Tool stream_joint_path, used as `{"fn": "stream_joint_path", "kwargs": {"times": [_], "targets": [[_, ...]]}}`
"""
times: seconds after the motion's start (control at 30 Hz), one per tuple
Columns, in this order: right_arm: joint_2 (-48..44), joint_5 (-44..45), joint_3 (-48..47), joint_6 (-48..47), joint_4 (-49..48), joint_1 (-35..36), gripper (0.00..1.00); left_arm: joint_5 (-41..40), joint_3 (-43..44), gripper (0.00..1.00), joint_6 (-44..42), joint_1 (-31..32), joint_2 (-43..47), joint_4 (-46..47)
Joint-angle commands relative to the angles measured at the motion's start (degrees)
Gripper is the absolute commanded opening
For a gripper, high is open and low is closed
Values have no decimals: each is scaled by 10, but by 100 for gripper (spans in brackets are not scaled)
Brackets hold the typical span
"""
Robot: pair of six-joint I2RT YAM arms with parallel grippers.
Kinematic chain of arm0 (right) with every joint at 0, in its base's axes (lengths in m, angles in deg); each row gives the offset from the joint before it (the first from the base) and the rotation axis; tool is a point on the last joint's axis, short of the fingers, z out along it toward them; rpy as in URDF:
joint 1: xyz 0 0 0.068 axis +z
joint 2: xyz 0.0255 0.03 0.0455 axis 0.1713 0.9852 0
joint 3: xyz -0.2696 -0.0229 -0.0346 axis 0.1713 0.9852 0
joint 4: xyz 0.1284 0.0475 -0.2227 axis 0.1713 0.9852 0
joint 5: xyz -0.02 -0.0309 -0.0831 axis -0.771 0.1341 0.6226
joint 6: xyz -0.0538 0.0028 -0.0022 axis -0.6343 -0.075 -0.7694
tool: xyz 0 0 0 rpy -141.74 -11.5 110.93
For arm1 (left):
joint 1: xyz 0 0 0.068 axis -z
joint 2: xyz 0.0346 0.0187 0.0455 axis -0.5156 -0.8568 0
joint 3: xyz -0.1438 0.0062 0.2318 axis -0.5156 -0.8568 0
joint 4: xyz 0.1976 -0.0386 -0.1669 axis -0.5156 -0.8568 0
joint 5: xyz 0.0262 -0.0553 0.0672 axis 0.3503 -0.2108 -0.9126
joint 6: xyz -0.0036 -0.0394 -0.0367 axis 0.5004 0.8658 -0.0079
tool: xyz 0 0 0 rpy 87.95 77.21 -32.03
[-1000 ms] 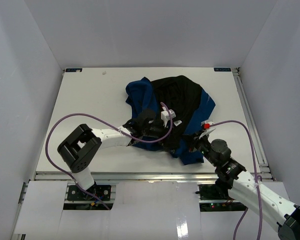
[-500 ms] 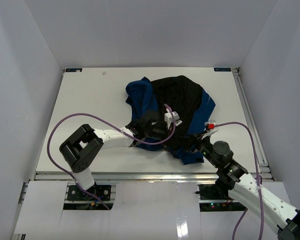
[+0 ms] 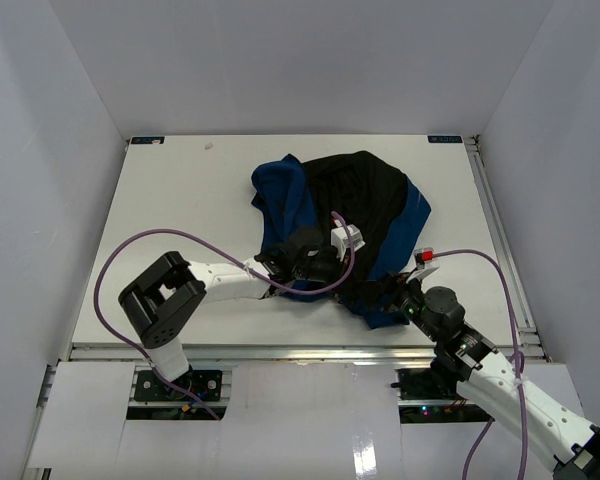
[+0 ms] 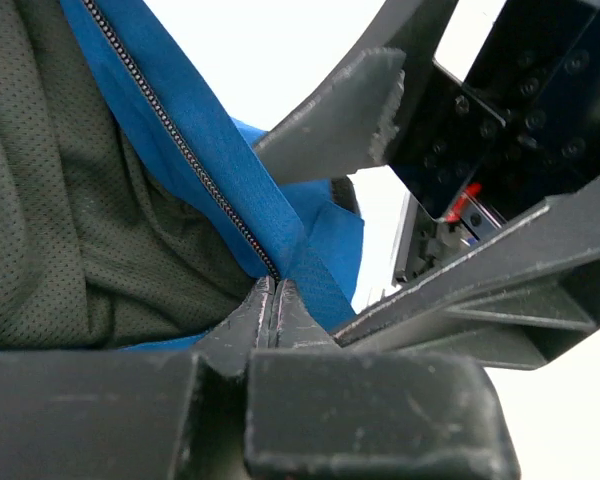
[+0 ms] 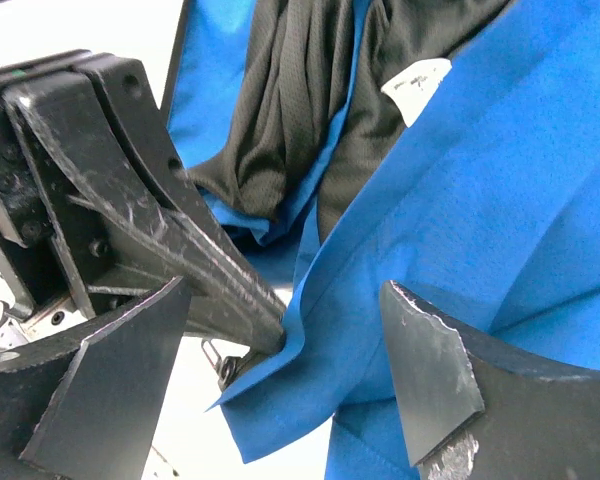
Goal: Zip up the jacket
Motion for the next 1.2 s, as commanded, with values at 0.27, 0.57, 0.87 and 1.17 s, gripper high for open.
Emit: {"fn": "stream_joint_path", "kwargs": {"times": [0.27, 0.57, 0.87, 1.17], "targets": [[-37, -45, 51, 18, 8, 5, 76, -93, 22, 0, -2, 19, 48, -6], [-44, -54, 67, 24, 14, 5, 46, -124, 19, 0, 2, 24, 55, -4], [-53, -59, 68, 24, 27, 5, 47, -144, 20, 0, 5, 26, 63, -10], [-31, -72, 92, 26, 1, 5, 47, -144, 21, 0, 8, 34, 65, 1]]}}
